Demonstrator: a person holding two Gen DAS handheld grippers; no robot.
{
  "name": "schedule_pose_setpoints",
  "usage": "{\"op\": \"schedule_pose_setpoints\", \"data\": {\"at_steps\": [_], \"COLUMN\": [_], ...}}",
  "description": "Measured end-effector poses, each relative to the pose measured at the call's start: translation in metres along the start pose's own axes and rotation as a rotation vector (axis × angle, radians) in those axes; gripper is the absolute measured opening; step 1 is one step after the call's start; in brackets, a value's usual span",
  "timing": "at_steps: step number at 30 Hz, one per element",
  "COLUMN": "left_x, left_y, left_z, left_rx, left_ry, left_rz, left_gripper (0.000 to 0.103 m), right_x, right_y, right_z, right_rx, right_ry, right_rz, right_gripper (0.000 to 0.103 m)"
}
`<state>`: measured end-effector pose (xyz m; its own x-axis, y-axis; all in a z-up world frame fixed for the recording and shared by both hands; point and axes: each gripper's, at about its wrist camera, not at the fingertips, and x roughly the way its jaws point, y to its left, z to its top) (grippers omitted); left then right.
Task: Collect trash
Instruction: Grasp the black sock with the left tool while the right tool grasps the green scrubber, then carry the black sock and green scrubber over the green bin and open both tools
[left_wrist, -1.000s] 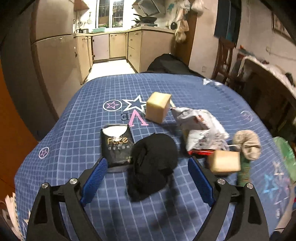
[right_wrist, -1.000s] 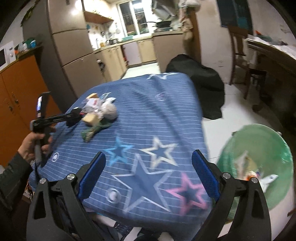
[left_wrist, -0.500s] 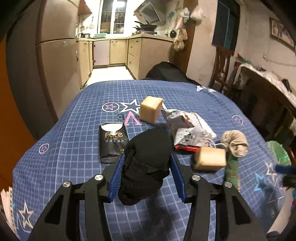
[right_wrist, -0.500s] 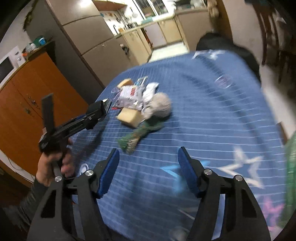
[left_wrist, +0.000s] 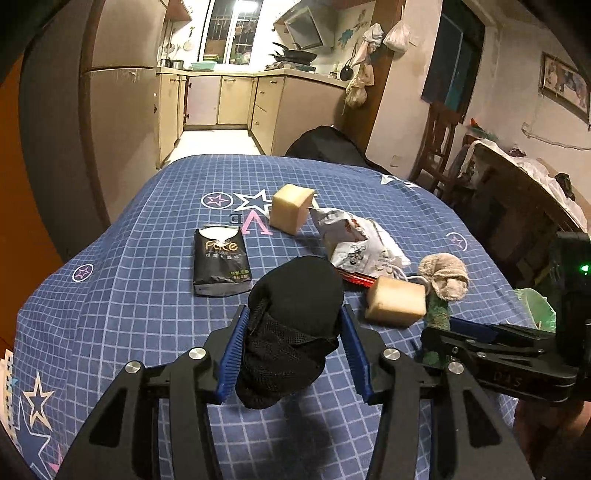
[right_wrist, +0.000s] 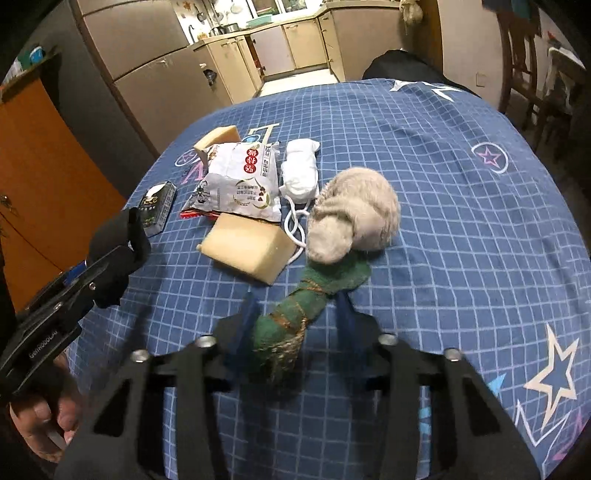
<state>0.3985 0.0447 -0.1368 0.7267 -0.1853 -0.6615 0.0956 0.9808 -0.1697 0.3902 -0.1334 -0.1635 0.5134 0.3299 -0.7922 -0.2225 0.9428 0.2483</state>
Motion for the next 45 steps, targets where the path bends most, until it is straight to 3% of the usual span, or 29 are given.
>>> {"op": "schedule_pose_setpoints", "data": {"at_steps": [5, 10, 20, 34, 45], "left_x": [-0.012, -0.028, -0.078, -0.120, -0.123], "left_y": [-0.003, -0.014, -0.054, -0.178, -0.296], "left_z": [-0.012, -0.021, -0.024, 0.010, 0.038], "left_rx": [-0.015, -0.001, 0.030, 0.180, 0.276], "left_ry": [0.000, -0.015, -0.081, -0.157, -0.166], "left_rz": [-0.013, -0.024, -0.095, -0.287, -0.410], "left_gripper": [0.050, 0.050, 0.050, 0.050, 0.050], "right_x": [-0.019, -0.049, -0.124, -0.232, -0.295], "right_y": [-0.005, -0.004, 0.001, -0.050, -0.140], "right_z": [-0.016, -0.035, -0.061, -0.060, -0.060], "right_rx": [-0.015, -0.046, -0.131, -0.133, -0.051], "right_ry": [-0.030, -0.086, -0.258, -0.441, -0.490], "right_rz": [0.025, 0.064, 0.020, -0.131, -0.305], "right_gripper": [0.023, 0.021, 0.021, 0.021, 0.021]}}
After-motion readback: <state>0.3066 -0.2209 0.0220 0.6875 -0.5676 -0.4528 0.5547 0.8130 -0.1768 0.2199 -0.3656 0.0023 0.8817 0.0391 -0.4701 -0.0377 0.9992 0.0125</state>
